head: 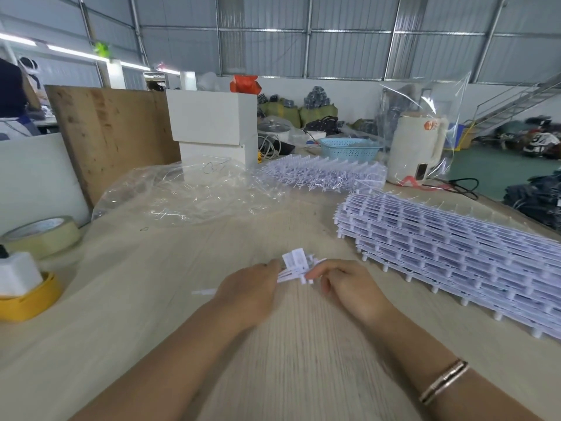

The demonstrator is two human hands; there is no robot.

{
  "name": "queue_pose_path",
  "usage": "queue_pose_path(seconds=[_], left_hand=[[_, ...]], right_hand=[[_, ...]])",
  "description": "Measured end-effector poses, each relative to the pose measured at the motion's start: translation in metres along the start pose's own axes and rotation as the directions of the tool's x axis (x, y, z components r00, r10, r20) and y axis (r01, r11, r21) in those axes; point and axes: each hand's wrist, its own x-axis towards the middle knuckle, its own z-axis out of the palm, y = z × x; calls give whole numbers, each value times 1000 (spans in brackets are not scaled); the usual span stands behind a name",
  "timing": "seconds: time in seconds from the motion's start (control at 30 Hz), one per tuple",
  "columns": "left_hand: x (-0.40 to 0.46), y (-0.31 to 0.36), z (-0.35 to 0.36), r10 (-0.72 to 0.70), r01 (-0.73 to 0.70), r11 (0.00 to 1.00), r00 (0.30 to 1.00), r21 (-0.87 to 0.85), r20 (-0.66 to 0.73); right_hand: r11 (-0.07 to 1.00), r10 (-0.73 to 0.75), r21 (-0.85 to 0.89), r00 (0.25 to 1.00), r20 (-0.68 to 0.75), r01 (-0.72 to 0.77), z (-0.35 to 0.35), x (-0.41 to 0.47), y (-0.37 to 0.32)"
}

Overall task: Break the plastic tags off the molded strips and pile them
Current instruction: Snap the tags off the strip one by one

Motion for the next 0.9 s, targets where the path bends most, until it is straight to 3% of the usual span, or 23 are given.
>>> queue_pose_path(seconds=[0.2,0.27,0.4,0.47,0.53,0.7,0.8,0.9], left_hand=[[32,-23,-9,-53,62,998,950,19,-308],[47,-31,-6,-30,63,993,955,104,-296],[63,-45,6,-57,78,972,993,223,-102],[64,-46,7,-106,115,982,992,150,-67],[63,-38,3,-87,98,992,988,82,-127],[61,17,-12,169,-169,985,943,23,-286],[60,53,-6,176,-226,940,963,-257,-207],[63,79,9,63,-66,828,998,-557,-24]], right_hand=[[995,-2,95,987,-160,17,-13,8,10],[994,-4,106,985,-172,23,-13,8,11],[996,-39,68,986,-160,50,-13,7,12],[997,-38,63,987,-153,49,-15,7,13],[998,-41,35,988,-149,47,-15,7,14],[982,-90,-182,981,-169,59,-16,6,13],[842,-190,-538,956,-222,42,-31,7,11],[689,-187,-722,948,-257,-60,-51,14,17]])
